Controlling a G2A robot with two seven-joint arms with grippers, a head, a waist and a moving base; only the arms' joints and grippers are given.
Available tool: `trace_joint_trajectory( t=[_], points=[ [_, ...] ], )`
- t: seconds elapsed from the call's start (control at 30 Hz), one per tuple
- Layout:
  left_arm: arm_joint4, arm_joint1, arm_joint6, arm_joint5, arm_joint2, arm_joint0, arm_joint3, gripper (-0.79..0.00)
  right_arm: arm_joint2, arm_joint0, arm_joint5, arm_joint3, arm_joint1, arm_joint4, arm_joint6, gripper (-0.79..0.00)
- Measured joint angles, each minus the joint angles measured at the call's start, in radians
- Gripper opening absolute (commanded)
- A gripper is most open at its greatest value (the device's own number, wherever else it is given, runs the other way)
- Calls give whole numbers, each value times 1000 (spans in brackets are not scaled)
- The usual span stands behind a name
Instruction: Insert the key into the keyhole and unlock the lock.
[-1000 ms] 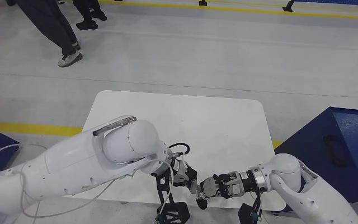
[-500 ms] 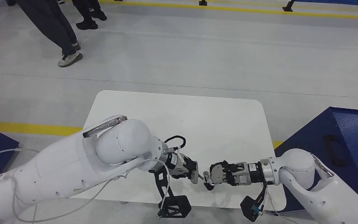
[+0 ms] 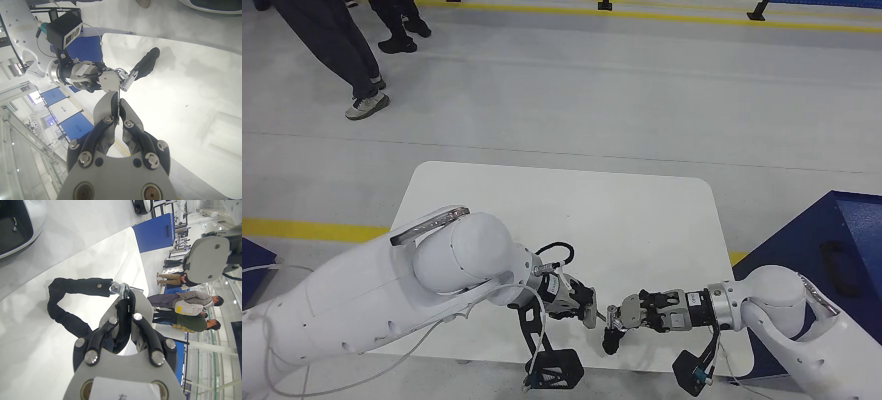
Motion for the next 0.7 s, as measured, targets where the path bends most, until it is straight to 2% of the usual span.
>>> trace_joint_trajectory(
  t=[0.23, 0.4, 0.7],
  points=[
    [0, 0, 0, 0, 0, 0, 0, -785, 3, 2, 5, -12, 1, -15, 14, -785],
    [0, 0, 0, 0, 0, 0, 0, -785, 48, -7, -45, -128, 21, -173, 69, -785],
    [0, 0, 0, 0, 0, 0, 0, -785, 180, -81, -83, -305, 68, -376, 2, -785]
  ],
)
